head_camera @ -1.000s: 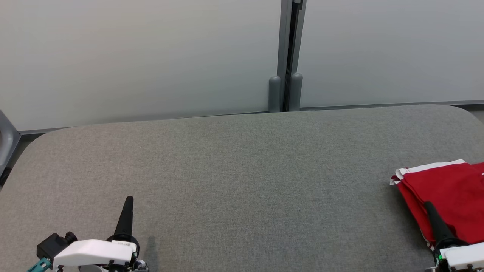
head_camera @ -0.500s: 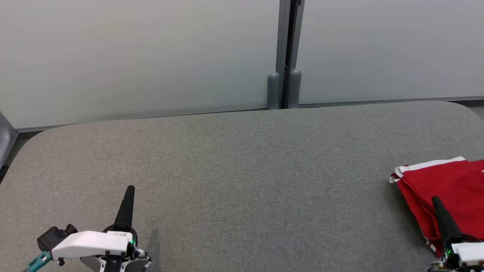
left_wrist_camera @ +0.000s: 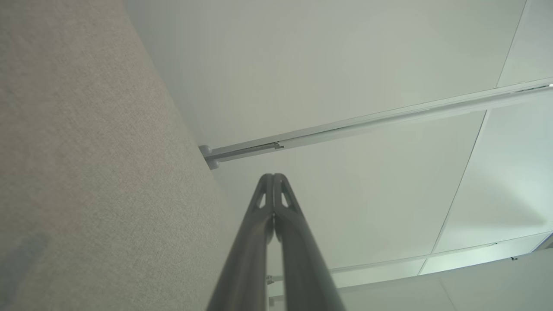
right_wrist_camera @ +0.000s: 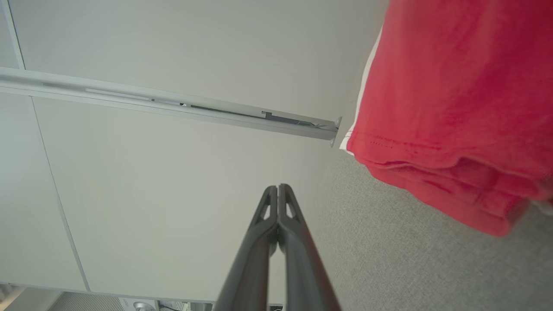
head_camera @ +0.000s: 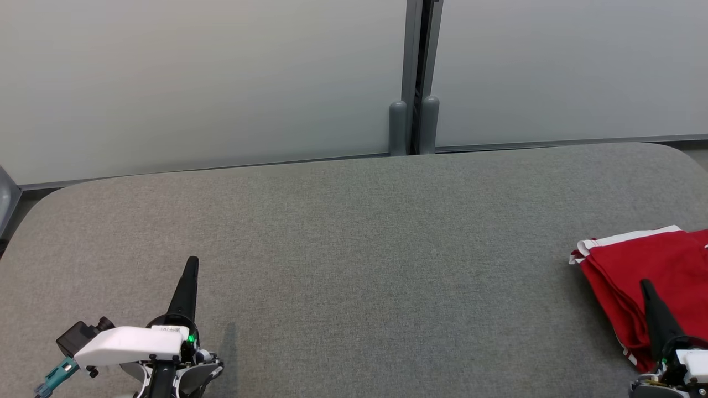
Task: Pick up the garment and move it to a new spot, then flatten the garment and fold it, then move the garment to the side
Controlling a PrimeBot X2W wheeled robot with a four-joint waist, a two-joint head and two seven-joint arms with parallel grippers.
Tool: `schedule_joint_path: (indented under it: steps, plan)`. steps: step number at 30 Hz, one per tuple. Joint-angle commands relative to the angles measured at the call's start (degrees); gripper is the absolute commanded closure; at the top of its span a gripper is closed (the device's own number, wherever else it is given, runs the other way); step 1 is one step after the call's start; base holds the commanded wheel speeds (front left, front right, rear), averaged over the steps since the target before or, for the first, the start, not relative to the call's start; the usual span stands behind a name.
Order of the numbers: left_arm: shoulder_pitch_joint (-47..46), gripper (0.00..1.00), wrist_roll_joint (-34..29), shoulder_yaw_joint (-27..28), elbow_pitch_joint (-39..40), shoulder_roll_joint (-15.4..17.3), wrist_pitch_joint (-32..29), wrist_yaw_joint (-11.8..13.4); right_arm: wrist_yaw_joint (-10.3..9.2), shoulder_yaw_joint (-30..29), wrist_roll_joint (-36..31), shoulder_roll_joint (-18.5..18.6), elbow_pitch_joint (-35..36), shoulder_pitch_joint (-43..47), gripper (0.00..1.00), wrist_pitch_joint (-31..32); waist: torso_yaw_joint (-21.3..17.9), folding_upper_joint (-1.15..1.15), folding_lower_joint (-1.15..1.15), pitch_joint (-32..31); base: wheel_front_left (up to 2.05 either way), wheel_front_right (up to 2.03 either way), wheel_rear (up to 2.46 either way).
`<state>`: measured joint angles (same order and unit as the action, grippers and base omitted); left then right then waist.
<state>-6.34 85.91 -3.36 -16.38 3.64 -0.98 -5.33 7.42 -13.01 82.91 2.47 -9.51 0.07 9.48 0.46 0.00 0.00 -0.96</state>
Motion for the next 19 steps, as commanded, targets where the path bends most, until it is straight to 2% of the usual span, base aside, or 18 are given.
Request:
schedule_joint_path:
  steps: [1, 19]
  plan:
    - [-1.4, 1.00, 1.1, 0.4, 0.0, 0.2, -0.3, -0.5, 0.11, -0.5, 1.5, 0.5, 0.2, -0.8, 1.00, 0.1, 0.0, 0.00, 0.00, 0.1, 0.00, 0.00, 0.00]
    - [-3.5, 1.00, 6.6, 1.0, -0.7, -0.6, -1.8, -2.1, 0.12, -1.7, 8.7, 0.6, -0.1, -1.7, 1.00, 0.2, -0.4, 0.00, 0.00, 1.0, 0.00, 0.00, 0.00]
